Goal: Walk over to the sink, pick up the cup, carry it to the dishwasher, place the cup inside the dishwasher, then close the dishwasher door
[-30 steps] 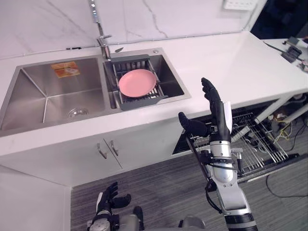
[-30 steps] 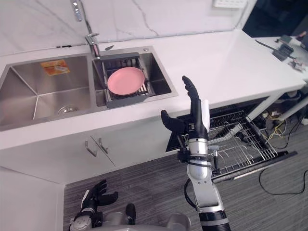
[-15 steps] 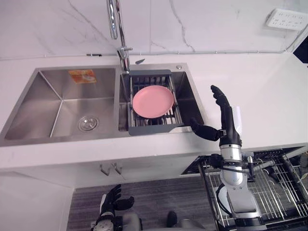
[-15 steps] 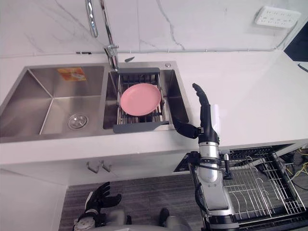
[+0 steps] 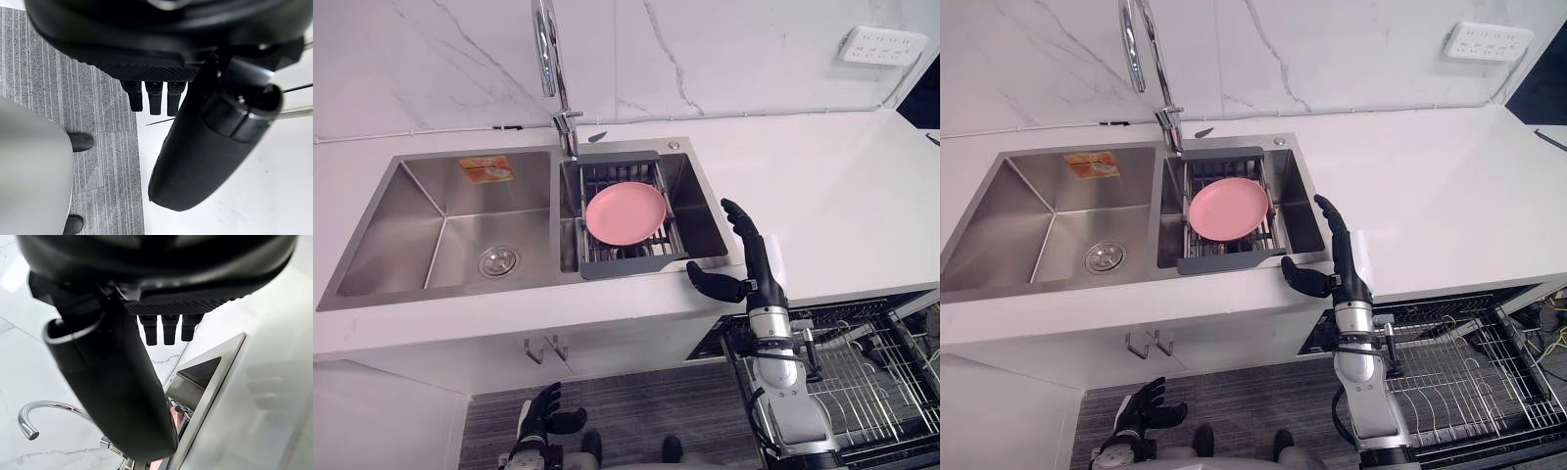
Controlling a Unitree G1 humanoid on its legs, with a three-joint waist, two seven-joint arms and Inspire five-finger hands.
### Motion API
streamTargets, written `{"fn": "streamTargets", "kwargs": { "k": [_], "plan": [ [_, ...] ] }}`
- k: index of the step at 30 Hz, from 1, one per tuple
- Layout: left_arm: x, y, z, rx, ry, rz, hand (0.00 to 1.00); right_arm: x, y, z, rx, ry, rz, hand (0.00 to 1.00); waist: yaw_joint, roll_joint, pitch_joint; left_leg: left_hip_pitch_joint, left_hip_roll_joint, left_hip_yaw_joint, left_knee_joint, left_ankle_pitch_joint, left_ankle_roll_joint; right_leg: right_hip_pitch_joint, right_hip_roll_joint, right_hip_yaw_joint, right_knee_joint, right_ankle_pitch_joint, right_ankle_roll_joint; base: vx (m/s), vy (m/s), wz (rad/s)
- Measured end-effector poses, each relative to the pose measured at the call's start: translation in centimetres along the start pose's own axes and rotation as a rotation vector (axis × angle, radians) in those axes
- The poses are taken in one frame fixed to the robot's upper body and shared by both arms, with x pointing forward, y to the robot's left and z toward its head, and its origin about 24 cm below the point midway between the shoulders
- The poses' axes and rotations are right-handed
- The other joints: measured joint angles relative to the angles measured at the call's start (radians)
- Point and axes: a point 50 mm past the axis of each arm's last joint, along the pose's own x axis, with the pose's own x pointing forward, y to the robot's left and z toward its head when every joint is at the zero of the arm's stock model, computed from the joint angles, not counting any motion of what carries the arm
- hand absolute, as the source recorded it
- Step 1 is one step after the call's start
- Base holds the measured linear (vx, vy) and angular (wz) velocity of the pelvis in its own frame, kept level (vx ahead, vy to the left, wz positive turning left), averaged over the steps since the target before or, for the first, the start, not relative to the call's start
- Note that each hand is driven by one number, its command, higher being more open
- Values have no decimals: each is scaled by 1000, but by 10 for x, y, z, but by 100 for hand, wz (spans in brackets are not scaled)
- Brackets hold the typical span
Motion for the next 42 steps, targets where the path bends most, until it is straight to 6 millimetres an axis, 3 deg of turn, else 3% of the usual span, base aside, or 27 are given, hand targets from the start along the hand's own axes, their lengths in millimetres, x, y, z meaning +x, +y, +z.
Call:
{"fn": "streamTargets", "kwargs": {
  "k": [4,8,10,20,25,33,42],
  "plan": [
    [0,0,0,0,2,0,90,-4,1,-3,4,19,-1,90,0,1,-2,0,3,0,0,0,0,0,-3,-2,-1,0,0,0,0,0],
    [0,0,-5,6,27,-3,90,-21,6,-25,44,154,-33,90,0,4,-27,0,3,-2,-4,0,0,7,-11,-17,-9,-1,1,0,0,5],
    [0,-1,-6,9,30,-6,90,-22,6,-25,64,164,-63,90,-1,5,-27,4,2,-3,-5,0,0,14,-12,-23,-12,-1,1,-5,-2,9],
    [0,-5,-10,64,45,-45,90,-23,-17,-28,52,189,-245,90,0,14,-51,20,1,-11,-39,11,0,28,-14,-37,-17,-3,5,-3,-2,4],
    [0,-5,-9,82,36,-58,90,-14,-27,-4,21,65,-267,90,1,15,-51,23,1,-13,-48,15,-1,29,-16,-41,-17,-6,9,1,-3,1],
    [0,-6,-9,82,35,-63,90,8,-29,12,-38,-65,-181,90,3,15,-51,22,-4,-22,-54,17,-2,31,-21,-52,-17,-9,14,-5,-5,3],
    [1,-7,-3,79,10,-80,90,38,-28,-2,-190,-71,-71,90,31,12,-45,1,-18,-57,-58,20,-1,29,-34,-86,-17,-15,23,-9,-4,13]
  ]
}}
